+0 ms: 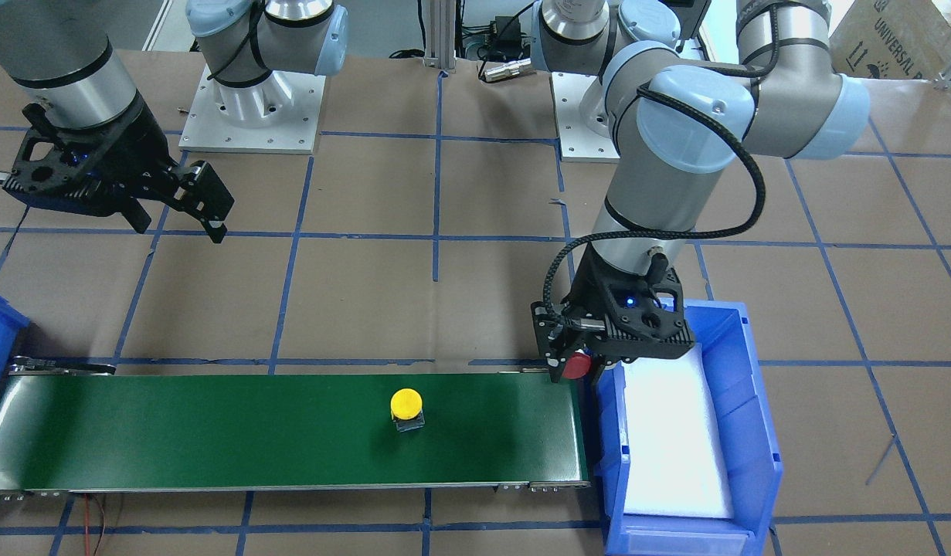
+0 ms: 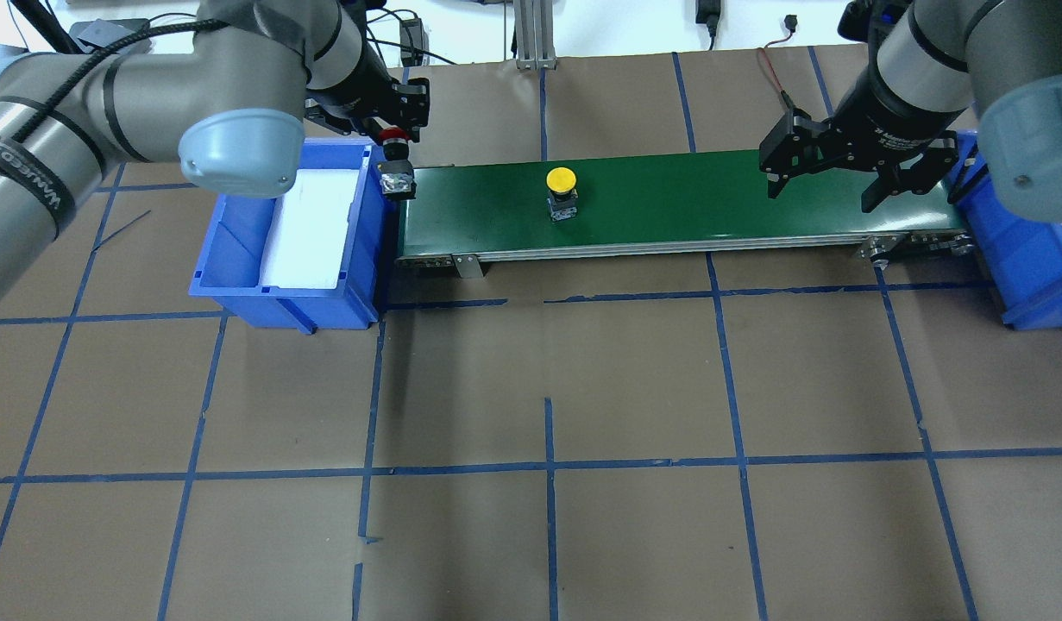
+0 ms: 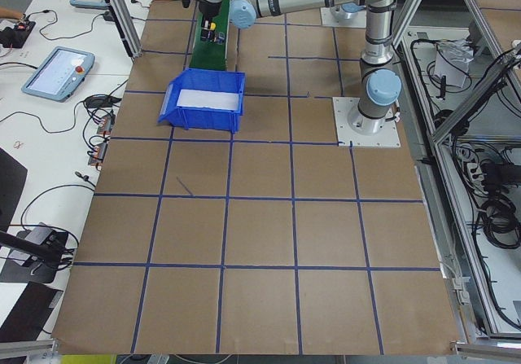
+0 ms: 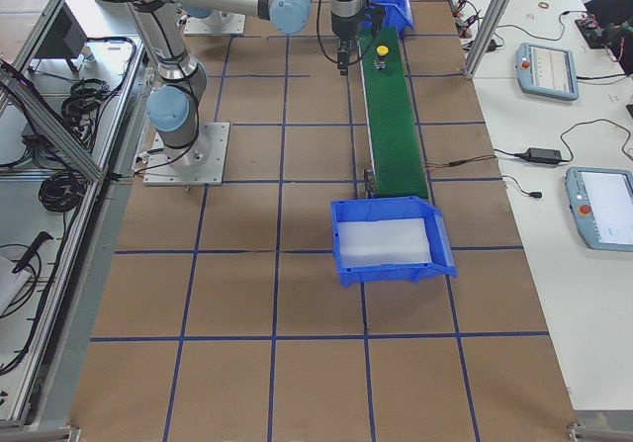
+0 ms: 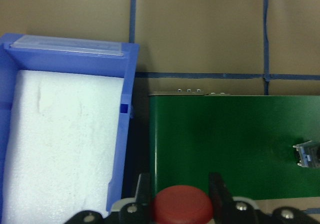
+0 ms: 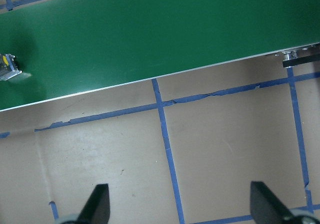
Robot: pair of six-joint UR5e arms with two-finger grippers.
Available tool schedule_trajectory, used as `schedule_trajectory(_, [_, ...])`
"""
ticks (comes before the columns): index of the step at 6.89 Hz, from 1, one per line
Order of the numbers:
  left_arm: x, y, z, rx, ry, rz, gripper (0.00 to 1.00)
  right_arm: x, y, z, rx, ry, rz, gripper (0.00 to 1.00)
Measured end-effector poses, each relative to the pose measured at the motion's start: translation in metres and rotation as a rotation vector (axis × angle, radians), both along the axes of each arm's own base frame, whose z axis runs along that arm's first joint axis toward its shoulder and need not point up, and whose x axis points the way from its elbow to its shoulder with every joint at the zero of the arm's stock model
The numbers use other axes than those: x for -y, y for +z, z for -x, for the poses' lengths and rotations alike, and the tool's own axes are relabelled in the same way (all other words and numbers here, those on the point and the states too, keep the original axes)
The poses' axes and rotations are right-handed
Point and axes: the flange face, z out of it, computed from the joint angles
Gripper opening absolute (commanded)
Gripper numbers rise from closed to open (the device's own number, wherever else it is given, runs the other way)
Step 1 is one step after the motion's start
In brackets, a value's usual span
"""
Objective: Transport two buttons from left to right
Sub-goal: 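Carry the red button with the left gripper onto the conveyor start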
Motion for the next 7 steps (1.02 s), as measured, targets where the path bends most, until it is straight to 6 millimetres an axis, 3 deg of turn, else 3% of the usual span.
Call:
schedule_trajectory(2, [-0.013,-0.019,0.023,-0.017,-0.037,0.098,0.15,0.0,0.0,0.001,0.001,-0.001,-0.001,1.0])
schedule_trajectory(5, [-0.015,-0.054,0.029,-0.035,-0.052,0.213,0.15,0.001,0.003,0.001,-0.006,0.004,0.009,1.0])
schedule_trajectory(7, [-0.027,-0.073,0.033,-0.048,-0.062,0.285,0.15,0.001,0.003,0.001,-0.004,0.005,0.01,1.0])
